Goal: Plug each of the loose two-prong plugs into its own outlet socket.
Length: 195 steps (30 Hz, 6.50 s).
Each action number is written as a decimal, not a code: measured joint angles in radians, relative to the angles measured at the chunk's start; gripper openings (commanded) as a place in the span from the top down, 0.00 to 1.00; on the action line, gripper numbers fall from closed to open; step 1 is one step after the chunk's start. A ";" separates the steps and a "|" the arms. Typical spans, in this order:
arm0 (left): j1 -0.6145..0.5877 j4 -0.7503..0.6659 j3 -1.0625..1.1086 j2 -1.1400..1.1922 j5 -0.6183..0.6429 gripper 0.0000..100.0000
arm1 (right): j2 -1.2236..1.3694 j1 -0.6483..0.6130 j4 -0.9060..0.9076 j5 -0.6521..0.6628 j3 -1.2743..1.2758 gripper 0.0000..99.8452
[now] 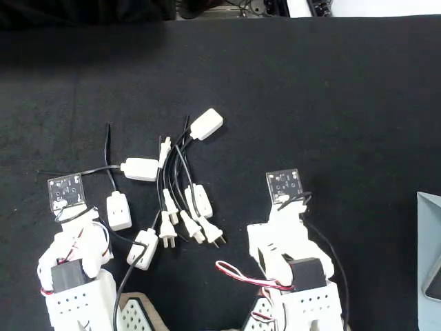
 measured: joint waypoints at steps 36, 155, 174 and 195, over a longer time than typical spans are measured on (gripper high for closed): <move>-0.008 -0.104 -0.021 -0.006 -0.084 0.97 | 0.608 -0.311 -0.117 0.331 -0.572 0.94; 0.348 0.081 -0.778 1.235 -0.433 0.74 | 1.097 -0.040 -0.522 0.077 -0.586 0.99; 0.546 -0.080 -0.554 1.238 -0.068 0.75 | 1.097 -0.040 -0.522 0.077 -0.586 0.99; 0.559 -0.529 -0.511 1.238 -0.354 0.97 | 1.097 -0.040 -0.522 0.077 -0.586 0.99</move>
